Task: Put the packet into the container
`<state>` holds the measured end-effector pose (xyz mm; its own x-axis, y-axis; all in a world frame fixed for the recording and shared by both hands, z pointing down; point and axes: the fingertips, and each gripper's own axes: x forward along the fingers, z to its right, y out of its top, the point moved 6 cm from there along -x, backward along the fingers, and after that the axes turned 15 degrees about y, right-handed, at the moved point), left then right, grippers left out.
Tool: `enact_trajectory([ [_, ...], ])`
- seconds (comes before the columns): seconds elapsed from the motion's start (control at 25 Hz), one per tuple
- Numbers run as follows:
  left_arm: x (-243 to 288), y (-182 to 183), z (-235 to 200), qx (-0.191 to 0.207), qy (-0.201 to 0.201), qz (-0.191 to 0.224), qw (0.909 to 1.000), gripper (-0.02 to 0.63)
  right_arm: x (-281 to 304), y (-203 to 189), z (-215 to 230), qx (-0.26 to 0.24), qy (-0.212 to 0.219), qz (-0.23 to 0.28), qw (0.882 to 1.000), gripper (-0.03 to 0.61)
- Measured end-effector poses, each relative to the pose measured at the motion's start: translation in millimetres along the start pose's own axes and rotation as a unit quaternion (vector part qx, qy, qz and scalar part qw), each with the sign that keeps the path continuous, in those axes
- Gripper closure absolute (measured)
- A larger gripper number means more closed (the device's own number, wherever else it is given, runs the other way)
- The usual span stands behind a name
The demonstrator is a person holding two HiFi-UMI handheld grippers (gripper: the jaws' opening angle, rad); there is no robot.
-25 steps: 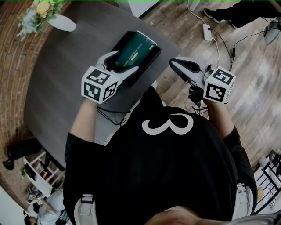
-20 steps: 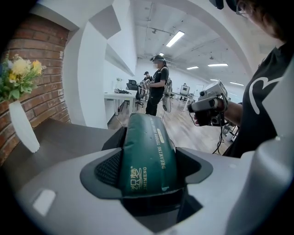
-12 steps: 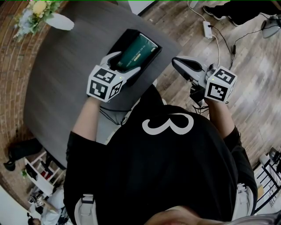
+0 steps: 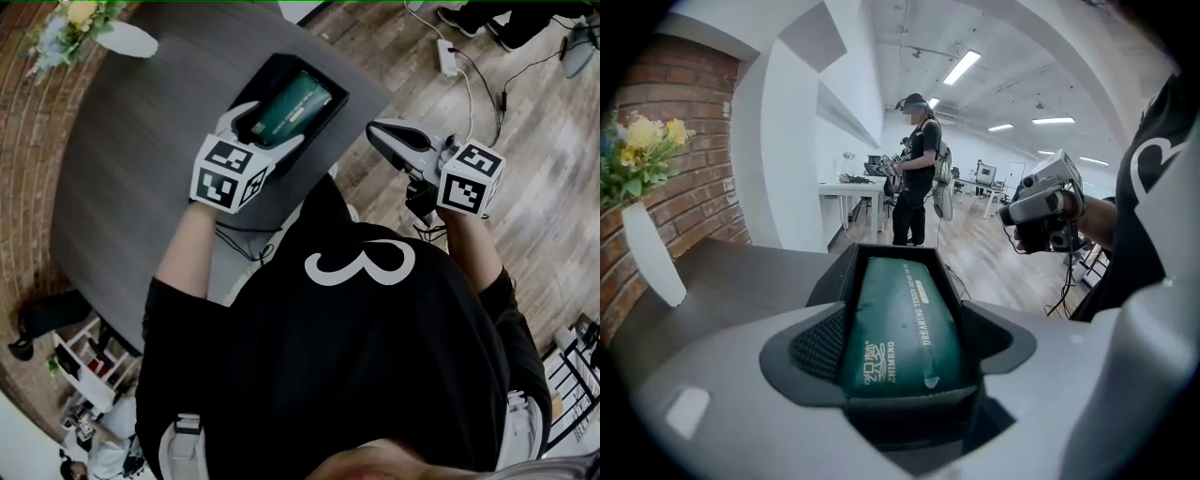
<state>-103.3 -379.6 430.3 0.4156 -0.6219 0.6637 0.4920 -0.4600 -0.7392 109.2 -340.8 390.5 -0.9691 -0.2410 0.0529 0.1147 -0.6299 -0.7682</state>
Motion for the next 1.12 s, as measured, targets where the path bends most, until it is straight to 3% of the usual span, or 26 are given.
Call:
enact_trajectory([
  [0.16, -1.9, -3.9, 1.2, 0.019, 0.003, -0.003, 0.9998, 0.16, -1.4, -1.0, -2.7, -0.011, -0.009, -0.014, 1.0, 0.577],
  [0.32, -13.0, -2.0, -0.4, 0.012, 0.024, 0.017, 0.9995, 0.165, -2.8, -3.4, -12.2, -0.034, -0.01, -0.026, 0.999, 0.577],
  [0.4, -24.3, 2.0, -1.7, -0.007, 0.036, 0.032, 0.9988, 0.201, -2.1, -5.0, -18.9, -0.045, -0.008, -0.031, 0.998, 0.577],
  [0.56, -54.7, 12.5, 0.1, -0.078, 0.061, 0.07, 0.9926, 0.359, -2.4, -4.0, -34.6, -0.048, 0.004, -0.018, 0.999, 0.577],
  [0.68, -80.9, 20.8, 15.4, -0.125, 0.04, 0.108, 0.9854, 0.408, -2.3, 0.5, -52.9, -0.059, 0.019, -0.005, 0.998, 0.577],
  [0.88, -124.2, 39.2, 54.9, -0.142, 0.007, 0.17, 0.9751, 0.498, 4.3, 11.2, -87.1, -0.108, 0.047, -0.007, 0.993, 0.577],
  [1.04, -146.2, 40.8, 80.8, -0.166, -0.02, 0.19, 0.9675, 0.605, 9.5, 8.0, -106.8, -0.13, 0.054, -0.017, 0.99, 0.577],
  [1.12, -153.4, 39.5, 88.8, -0.184, -0.026, 0.198, 0.9624, 0.608, 11.0, 4.8, -112.1, -0.133, 0.057, -0.018, 0.989, 0.577],
])
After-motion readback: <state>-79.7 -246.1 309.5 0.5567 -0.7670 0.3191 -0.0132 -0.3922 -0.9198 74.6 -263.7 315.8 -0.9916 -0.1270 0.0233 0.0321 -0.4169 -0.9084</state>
